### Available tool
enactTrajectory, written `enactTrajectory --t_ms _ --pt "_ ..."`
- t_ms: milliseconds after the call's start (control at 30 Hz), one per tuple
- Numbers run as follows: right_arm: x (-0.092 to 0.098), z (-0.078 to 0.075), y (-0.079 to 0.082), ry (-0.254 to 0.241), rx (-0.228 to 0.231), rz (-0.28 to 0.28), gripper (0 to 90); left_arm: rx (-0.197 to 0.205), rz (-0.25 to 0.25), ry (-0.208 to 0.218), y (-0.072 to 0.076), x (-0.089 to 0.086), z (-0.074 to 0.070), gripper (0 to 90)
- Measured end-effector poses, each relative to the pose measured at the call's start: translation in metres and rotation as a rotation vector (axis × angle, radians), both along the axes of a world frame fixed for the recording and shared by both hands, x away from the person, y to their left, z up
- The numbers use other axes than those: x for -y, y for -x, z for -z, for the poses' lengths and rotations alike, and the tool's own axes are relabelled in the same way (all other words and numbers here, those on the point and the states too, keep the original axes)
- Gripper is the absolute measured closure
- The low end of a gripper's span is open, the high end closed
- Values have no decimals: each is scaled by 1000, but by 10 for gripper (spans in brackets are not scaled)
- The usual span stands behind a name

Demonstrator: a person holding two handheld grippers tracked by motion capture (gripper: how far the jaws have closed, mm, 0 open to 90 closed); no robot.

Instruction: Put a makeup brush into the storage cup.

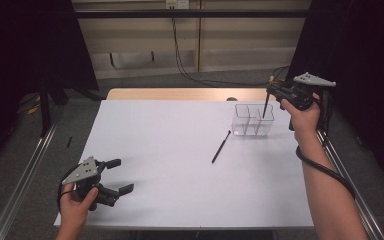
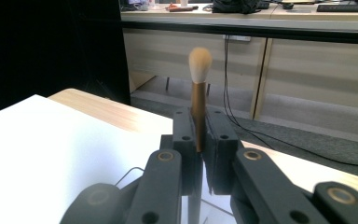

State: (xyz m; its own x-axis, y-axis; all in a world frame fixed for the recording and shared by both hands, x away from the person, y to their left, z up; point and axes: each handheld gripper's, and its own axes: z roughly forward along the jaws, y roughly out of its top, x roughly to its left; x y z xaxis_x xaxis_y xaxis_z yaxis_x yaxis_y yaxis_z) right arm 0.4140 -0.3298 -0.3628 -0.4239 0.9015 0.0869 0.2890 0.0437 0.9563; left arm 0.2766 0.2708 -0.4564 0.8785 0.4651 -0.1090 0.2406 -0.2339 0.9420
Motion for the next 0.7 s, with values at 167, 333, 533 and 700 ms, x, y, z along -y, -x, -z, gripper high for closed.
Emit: enactTrajectory --t_ms 167,333,533,700 --pt "-1 4 1 2 -3 -7 842 -2 2 1 0 0 0 5" --pt "-2 8 2 3 -6 -7 841 2 3 0 0 0 0 6" --pt "-1 12 2 5 -9 -5 839 1 2 2 0 0 0 5" --pt "0 16 4 -8 -11 6 837 3 5 3 0 0 0 6"
